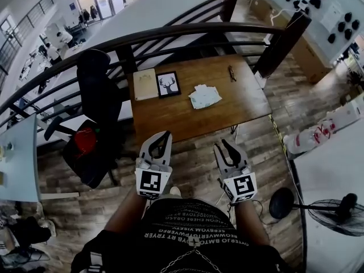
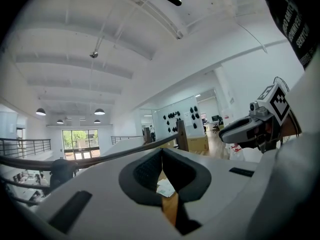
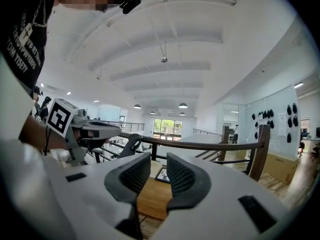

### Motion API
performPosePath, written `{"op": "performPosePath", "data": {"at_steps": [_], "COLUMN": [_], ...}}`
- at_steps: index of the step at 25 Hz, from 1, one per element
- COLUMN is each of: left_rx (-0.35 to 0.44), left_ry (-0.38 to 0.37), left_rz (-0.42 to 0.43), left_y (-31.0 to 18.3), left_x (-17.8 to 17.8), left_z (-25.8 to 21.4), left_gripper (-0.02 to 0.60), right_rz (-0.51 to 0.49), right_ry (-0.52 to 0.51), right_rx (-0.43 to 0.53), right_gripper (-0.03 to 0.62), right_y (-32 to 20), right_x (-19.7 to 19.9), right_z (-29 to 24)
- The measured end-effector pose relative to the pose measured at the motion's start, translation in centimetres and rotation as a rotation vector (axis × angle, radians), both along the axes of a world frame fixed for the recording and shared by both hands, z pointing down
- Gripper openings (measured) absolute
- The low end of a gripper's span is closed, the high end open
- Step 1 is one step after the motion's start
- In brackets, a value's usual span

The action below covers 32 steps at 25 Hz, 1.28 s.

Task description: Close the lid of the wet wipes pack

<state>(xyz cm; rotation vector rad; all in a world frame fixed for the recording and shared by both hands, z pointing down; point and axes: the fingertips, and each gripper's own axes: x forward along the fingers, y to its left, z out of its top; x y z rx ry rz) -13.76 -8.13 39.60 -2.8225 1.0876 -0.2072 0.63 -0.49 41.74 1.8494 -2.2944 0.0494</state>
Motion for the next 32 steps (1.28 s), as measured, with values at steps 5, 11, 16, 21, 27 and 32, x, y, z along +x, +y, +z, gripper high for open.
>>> {"op": "performPosePath", "data": {"at_steps": [5,11,16,21,27,32], "left_rx": [0.006,-0.002,-0.042,-0.057,-0.051,-0.066], "left_ry": [0.022,0.039,0.006,-0.006,-0.010,-0.021], "left_rz": [0.019,0.066,0.074,0.064,0.060,0.049], "left_y": [-1.2,-1.0,-1.2,-2.3,-4.0,-5.3], "left_x": [0.0,1.8,3.2,5.4,8.9,11.3], "left_z": [-0.4,-0.2,1.0,1.7,1.5,2.4], "left_gripper": [0.028,0.028,0.028,0.028,0.028,0.028], "right_rz": [0.020,0.057,0.083,0.076,0.046,0.020], "right_ry": [0.004,-0.021,-0.036,-0.050,-0.048,-0.068], "right_rx": [0.004,-0.007,-0.023,-0.033,-0.026,-0.048], "right_gripper": [0.106,0.106,0.106,0.104,0.104,0.104], "right_y": [-0.6,0.0,0.0,-1.4,-3.9,-6.0], "right_x": [-0.6,0.6,2.7,4.9,8.0,10.1], "right_z": [-0.9,-0.5,0.1,1.0,1.0,2.0]}}
